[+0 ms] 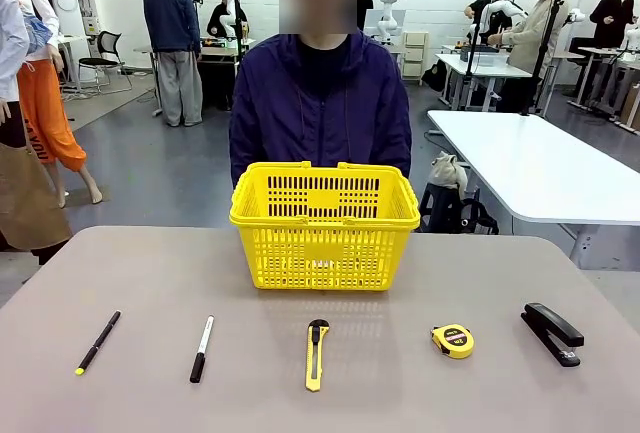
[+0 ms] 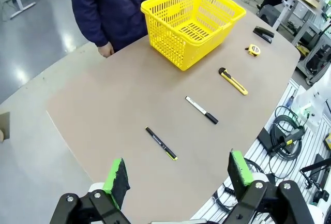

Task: Place the items the person wants into the basket.
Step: Pick up the item the person points to and place it in the Market Basket.

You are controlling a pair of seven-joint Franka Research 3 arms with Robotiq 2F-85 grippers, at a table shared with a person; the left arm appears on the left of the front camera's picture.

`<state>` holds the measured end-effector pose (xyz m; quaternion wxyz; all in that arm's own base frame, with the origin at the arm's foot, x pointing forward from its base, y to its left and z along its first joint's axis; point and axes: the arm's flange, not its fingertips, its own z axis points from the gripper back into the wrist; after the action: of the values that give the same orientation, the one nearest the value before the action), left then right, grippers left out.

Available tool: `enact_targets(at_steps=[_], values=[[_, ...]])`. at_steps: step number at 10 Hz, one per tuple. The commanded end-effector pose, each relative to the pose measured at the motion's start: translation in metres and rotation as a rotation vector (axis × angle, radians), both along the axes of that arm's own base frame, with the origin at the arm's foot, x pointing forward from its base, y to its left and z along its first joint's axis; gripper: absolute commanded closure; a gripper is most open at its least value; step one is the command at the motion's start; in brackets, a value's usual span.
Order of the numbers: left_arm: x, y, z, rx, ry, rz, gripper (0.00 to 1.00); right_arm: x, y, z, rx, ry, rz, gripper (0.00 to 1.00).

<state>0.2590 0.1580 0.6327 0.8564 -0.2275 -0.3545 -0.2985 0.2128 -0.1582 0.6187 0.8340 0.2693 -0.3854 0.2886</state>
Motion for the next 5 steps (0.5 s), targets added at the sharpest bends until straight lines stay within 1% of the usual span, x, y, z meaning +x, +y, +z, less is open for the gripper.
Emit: enact_targets(at_steps=[1, 5], values=[[0.0027, 0.0029, -0.0012, 0.007, 0.013, 0.005, 0.0, 0.0007, 0.0005, 0.0014, 0.003, -0.009, 0.002, 0.0], [0.0027, 0.0029, -0.0012, 0.007, 0.013, 0.005, 0.0, 0.0007, 0.0005, 0.0014, 0.003, -0.009, 0.002, 0.0]])
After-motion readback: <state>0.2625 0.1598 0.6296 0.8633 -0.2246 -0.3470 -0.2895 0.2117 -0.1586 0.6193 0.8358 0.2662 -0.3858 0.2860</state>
